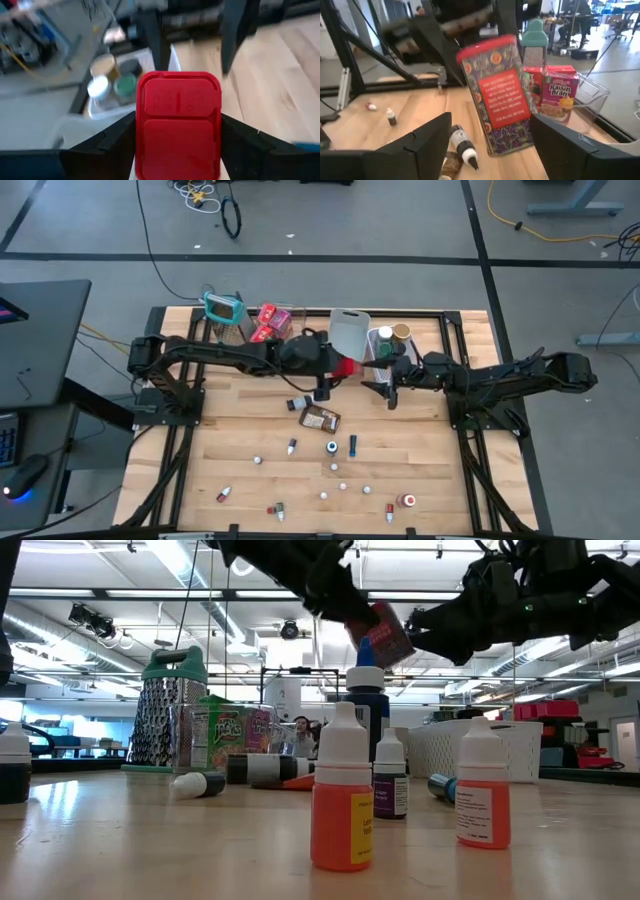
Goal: Pick & Place Kitchen Items
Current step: Put the red spice can into the white bin
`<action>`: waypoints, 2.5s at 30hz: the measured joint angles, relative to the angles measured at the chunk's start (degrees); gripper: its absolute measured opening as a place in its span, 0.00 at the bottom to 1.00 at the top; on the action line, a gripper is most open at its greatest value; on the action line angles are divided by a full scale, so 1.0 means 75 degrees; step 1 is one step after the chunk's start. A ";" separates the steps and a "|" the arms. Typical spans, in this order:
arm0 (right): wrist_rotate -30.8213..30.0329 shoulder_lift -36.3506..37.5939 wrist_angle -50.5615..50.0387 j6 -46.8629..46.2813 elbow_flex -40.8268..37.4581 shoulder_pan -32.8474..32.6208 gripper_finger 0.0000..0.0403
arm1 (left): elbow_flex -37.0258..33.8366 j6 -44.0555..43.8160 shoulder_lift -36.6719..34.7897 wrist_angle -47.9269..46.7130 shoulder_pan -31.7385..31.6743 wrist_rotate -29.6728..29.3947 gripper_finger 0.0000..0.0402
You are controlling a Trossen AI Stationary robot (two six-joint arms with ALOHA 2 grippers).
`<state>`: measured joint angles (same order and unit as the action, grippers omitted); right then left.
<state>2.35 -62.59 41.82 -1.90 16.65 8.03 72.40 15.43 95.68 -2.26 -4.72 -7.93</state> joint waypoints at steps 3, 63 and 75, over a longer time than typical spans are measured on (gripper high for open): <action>-0.0047 0.0000 -0.0097 0.0276 0.0032 0.0001 0.69 | 0.0000 -0.0053 0.0000 0.0300 -0.0010 -0.0013 0.60; 0.0092 -0.1655 -0.2040 0.1599 0.2171 0.0073 0.58 | -0.0003 -0.0492 0.0000 -0.0731 0.0068 -0.0380 0.60; -0.0020 -0.1644 -0.2130 0.1715 0.2174 0.0070 0.50 | -0.0003 -0.0645 0.0000 -0.0685 0.0068 -0.0398 0.64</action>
<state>2.20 -74.91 25.84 10.96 32.95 8.56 72.38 10.59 95.68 -7.40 -4.21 -10.91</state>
